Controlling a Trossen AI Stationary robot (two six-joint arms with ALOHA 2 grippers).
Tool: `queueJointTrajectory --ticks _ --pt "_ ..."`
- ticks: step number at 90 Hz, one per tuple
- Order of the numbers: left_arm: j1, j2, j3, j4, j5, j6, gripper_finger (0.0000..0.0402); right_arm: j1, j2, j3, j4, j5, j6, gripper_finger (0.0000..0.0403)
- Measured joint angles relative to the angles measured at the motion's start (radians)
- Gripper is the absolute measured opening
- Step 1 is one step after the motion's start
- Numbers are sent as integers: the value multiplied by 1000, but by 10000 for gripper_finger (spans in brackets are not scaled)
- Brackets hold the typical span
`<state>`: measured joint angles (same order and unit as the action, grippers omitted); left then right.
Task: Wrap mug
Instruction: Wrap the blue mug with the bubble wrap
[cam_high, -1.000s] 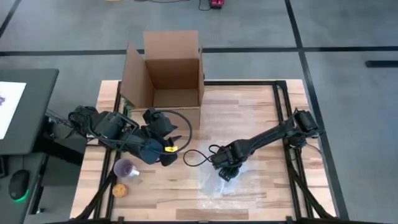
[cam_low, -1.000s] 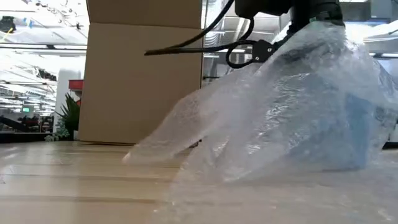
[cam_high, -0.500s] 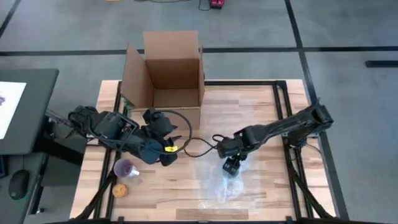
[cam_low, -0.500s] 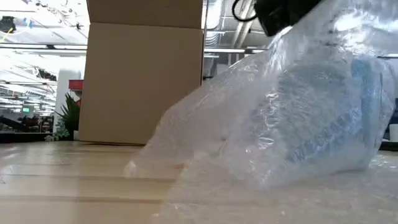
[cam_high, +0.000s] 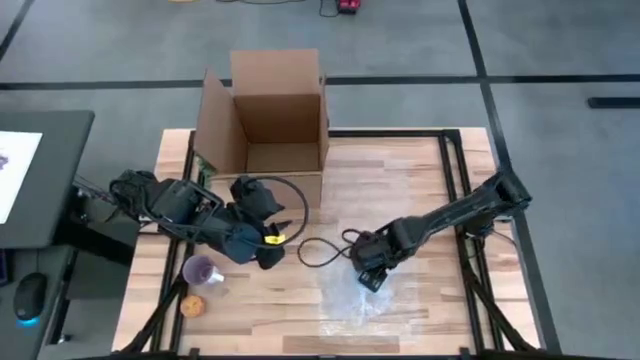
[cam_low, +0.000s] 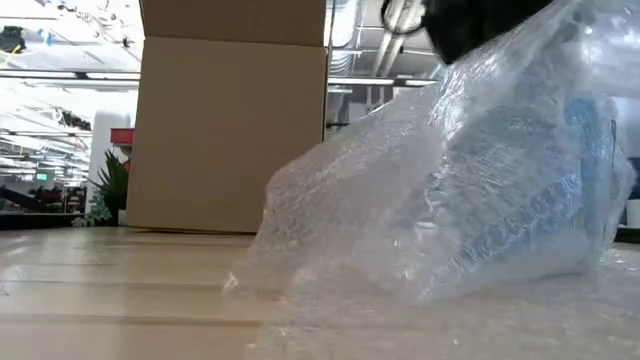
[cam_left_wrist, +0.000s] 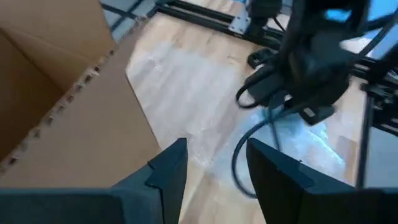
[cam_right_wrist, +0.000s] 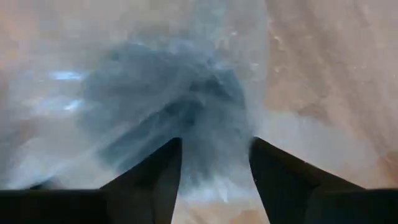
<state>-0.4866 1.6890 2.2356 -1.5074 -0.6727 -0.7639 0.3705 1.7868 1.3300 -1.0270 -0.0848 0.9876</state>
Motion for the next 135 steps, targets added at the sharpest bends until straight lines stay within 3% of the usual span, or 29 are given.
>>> queueJointTrajectory --ticks 21,36,79,91,112,135 --pt "0 0 0 0 5 -4 146 -10 126 -6 73 -19 -28 112" --pt "0 0 0 -3 6 -7 146 -20 122 -5 73 -20 -34 101" --pt "0 0 0 -6 5 0 146 -72 -121 15 -19 -47 -58 175" --pt "0 0 0 -5 5 0 146 -73 -192 15 7 -45 -163 178" --pt "0 0 0 -3 3 19 146 -79 -224 16 99 -46 -538 173" --pt "0 0 0 -3 3 18 146 -61 -214 35 93 -142 -645 186"
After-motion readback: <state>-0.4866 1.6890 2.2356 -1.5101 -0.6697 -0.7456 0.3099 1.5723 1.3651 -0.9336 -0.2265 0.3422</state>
